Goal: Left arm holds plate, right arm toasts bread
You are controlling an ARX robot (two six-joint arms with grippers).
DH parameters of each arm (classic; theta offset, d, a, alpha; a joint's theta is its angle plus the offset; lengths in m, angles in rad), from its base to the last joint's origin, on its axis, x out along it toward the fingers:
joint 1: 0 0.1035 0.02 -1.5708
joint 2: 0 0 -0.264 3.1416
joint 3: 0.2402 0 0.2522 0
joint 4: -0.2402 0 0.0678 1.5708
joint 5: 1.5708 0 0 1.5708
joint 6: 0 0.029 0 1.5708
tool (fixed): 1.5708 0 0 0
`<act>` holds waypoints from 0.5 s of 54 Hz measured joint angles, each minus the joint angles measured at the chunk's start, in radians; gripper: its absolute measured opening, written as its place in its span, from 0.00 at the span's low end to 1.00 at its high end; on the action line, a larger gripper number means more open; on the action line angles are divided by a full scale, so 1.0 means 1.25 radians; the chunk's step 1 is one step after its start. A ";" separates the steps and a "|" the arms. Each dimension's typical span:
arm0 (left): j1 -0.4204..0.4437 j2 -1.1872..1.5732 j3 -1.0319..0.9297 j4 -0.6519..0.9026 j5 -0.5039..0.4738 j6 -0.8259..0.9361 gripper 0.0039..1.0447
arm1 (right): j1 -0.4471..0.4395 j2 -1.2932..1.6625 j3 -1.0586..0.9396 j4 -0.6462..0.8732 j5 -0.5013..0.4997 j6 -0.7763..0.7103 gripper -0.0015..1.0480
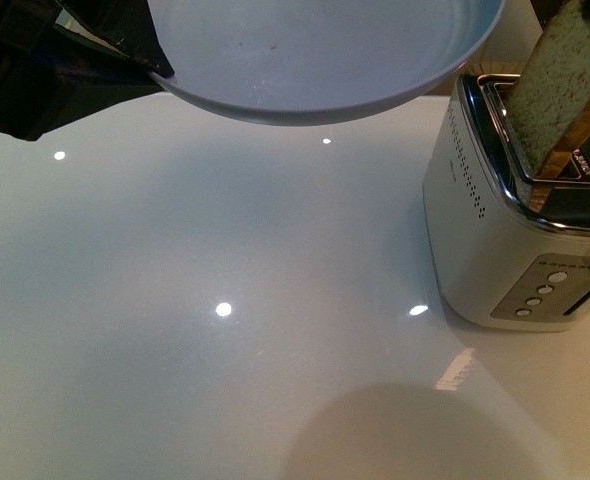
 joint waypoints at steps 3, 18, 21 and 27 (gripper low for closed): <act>0.000 0.000 0.000 0.000 0.000 0.000 0.03 | 0.002 0.004 -0.011 0.008 -0.002 0.000 0.04; 0.000 0.000 0.000 0.000 0.000 0.000 0.03 | 0.005 0.037 -0.087 0.094 -0.002 0.000 0.13; 0.000 0.000 0.000 0.000 0.000 0.000 0.03 | 0.004 0.037 -0.099 0.107 -0.006 0.000 0.20; 0.000 0.000 0.000 0.000 0.000 0.000 0.03 | -0.001 0.032 -0.126 0.130 -0.020 0.003 0.35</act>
